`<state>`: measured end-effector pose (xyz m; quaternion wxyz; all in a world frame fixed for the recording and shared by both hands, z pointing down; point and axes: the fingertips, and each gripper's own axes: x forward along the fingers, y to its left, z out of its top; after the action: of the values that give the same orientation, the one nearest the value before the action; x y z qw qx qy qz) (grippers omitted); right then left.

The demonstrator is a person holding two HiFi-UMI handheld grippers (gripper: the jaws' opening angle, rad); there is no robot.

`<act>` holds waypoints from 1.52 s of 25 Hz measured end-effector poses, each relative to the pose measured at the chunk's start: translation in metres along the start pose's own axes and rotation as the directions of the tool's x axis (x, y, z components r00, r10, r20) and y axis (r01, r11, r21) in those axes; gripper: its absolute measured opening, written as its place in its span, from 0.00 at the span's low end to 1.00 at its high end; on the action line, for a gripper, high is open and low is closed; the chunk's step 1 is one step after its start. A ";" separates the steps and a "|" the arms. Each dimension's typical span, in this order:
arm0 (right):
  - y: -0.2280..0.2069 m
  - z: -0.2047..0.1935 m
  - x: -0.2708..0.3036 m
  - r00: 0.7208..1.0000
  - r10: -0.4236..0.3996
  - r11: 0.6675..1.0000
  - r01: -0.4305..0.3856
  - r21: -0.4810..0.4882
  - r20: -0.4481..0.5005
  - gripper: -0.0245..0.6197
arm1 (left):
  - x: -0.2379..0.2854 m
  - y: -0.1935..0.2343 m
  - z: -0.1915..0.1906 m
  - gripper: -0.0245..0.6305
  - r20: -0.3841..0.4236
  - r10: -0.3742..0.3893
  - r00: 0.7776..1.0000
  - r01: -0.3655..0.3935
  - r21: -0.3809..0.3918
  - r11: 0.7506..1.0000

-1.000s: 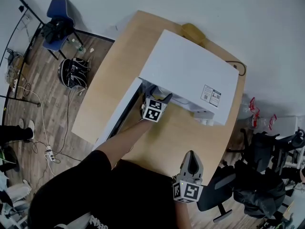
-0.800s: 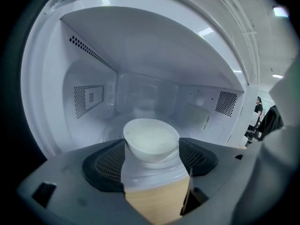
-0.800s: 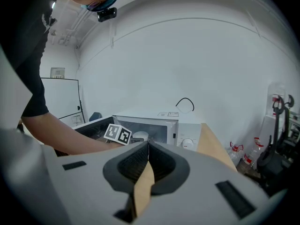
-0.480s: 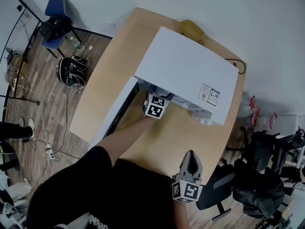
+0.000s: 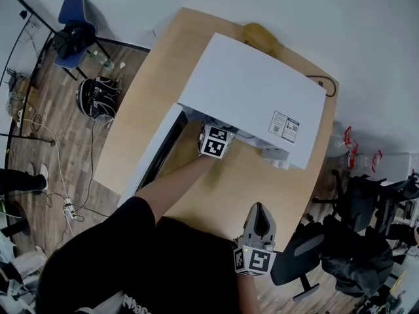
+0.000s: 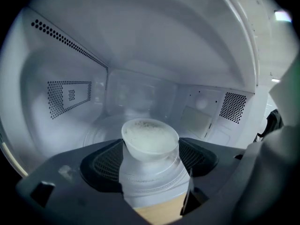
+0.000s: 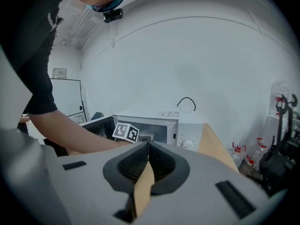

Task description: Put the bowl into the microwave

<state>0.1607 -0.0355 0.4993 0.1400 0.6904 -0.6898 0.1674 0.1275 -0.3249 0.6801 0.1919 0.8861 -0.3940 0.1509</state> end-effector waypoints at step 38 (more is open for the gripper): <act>0.063 -0.015 -0.118 0.989 -0.051 0.999 0.050 0.011 0.141 0.13 | -0.328 -0.122 0.010 0.58 0.157 -0.182 0.971 0.182 0.011 0.983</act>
<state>0.0981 0.0774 0.4601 0.0925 0.7181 -0.6797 0.1172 0.0095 -0.0439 0.5068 0.1751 0.9273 -0.3252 0.0617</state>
